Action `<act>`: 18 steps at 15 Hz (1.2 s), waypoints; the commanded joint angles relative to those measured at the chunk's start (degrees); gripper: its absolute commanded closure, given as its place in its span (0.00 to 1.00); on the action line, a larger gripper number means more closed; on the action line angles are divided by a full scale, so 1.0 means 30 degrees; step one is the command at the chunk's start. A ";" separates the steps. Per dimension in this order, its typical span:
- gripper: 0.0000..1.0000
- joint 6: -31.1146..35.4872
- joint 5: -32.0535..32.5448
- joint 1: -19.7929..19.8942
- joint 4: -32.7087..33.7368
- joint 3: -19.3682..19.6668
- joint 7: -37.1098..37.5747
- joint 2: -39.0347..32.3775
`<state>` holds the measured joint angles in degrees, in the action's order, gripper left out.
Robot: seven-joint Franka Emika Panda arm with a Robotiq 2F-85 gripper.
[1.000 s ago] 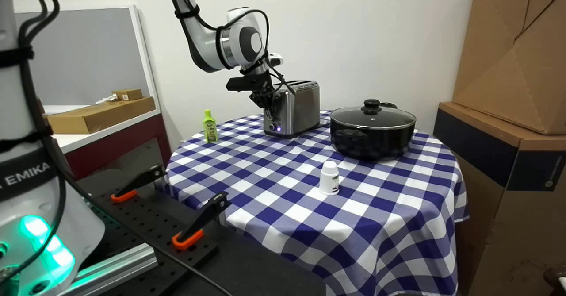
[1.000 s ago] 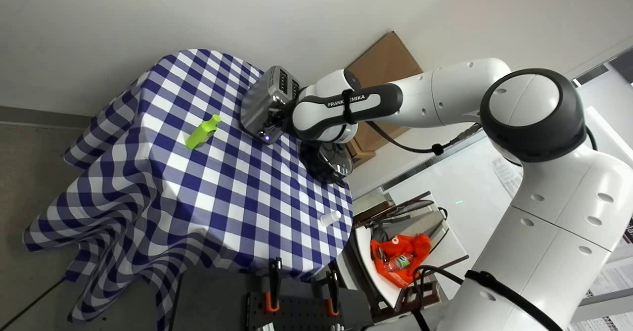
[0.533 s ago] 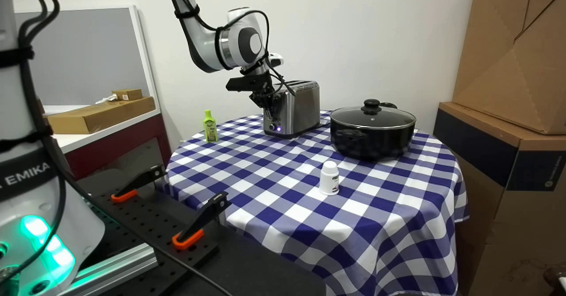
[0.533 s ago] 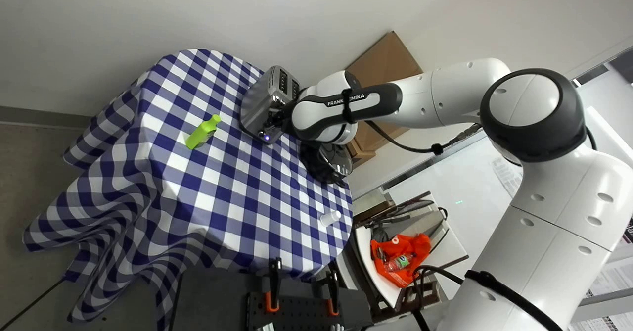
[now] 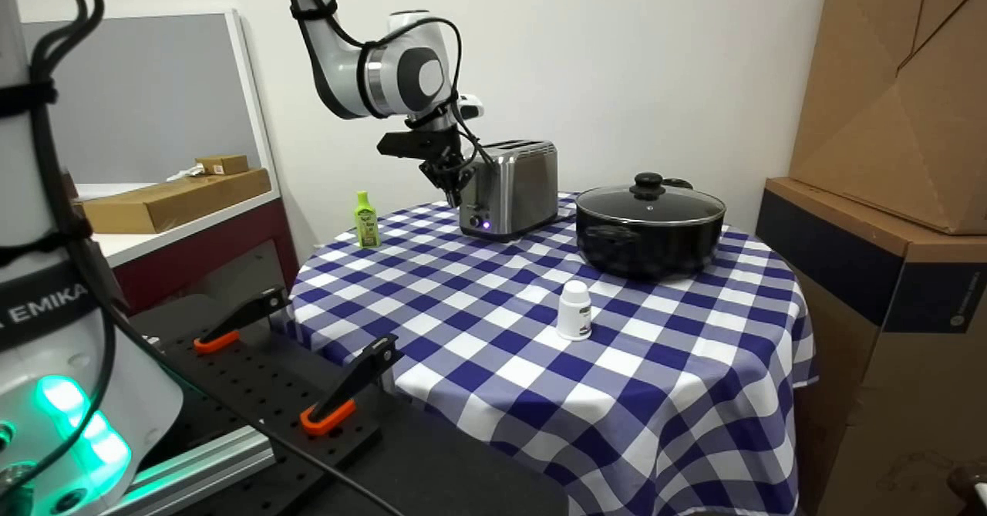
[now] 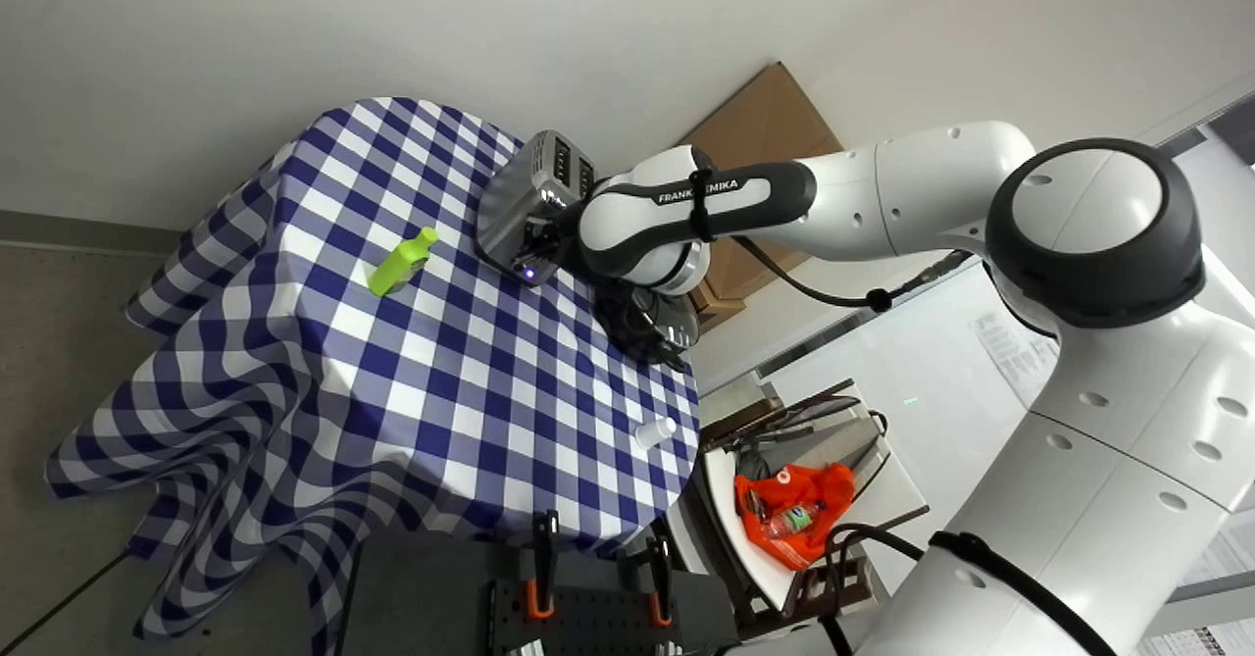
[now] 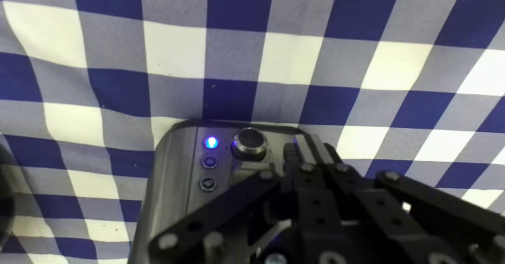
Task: Push down the toaster lever
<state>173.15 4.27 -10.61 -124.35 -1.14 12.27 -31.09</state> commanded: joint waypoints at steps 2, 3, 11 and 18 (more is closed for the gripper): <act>1.00 -0.0543 -0.1745 0.1854 -0.3074 -0.2670 -0.1776 0.3195; 1.00 -0.0814 -0.1998 0.2113 -0.3606 -0.3008 -0.2019 0.3885; 1.00 -0.5494 -0.2822 0.2457 -0.6517 -0.2301 -0.2163 0.9679; 0.66 -0.7692 -0.4383 0.2165 -0.7873 -0.1604 -0.2151 1.3742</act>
<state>153.16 -6.24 -3.15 -145.20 -7.00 6.81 4.22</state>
